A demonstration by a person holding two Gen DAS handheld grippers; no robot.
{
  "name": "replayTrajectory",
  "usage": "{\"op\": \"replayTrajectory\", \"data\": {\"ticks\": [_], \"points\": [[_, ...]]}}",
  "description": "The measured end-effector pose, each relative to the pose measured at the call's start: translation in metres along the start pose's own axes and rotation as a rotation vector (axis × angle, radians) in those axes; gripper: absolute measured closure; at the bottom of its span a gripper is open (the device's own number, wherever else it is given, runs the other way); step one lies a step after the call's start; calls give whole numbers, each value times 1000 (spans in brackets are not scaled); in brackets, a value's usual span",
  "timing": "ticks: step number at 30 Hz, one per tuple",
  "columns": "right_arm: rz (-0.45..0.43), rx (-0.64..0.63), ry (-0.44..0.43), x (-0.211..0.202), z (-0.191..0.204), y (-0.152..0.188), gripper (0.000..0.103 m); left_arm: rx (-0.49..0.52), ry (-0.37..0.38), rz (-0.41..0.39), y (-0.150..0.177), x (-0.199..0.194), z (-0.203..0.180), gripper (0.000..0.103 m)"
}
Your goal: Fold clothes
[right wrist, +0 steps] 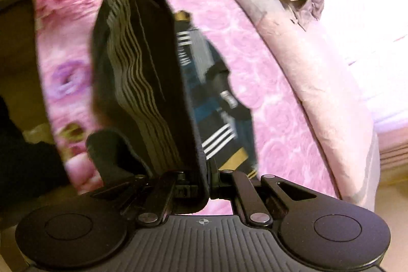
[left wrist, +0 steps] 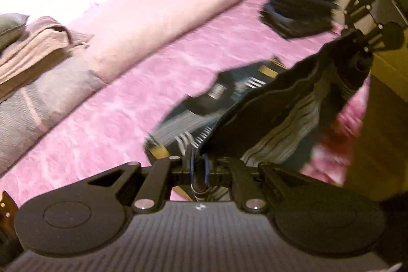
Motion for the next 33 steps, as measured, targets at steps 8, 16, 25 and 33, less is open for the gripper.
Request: {"op": "replayTrajectory", "data": {"ticks": [8,16,25,33], "points": [[-23,93,-186,93,-111,-16,100,-68,-71,137,-44,114,48,98],[-1,246,-317,168,-168,-15,100,-100,-77,249,-51,201,81,97],[20,530,-389,246,-193,1,100,-82,-67,382,-17,299,86,93],[-282,1208,-187,217,-244,54,11,-238,-74,355,-6,294,123,75]]}}
Point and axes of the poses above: each gripper's, at about its wrist camera, not at the fingertips, and x roughly the way its jaws point, z to its left, y to its underside, the point moved 4 cm from there along x, roughly the way its jaws point, and after that the axes turned 5 degrees about -y, right-handed, at the moved point
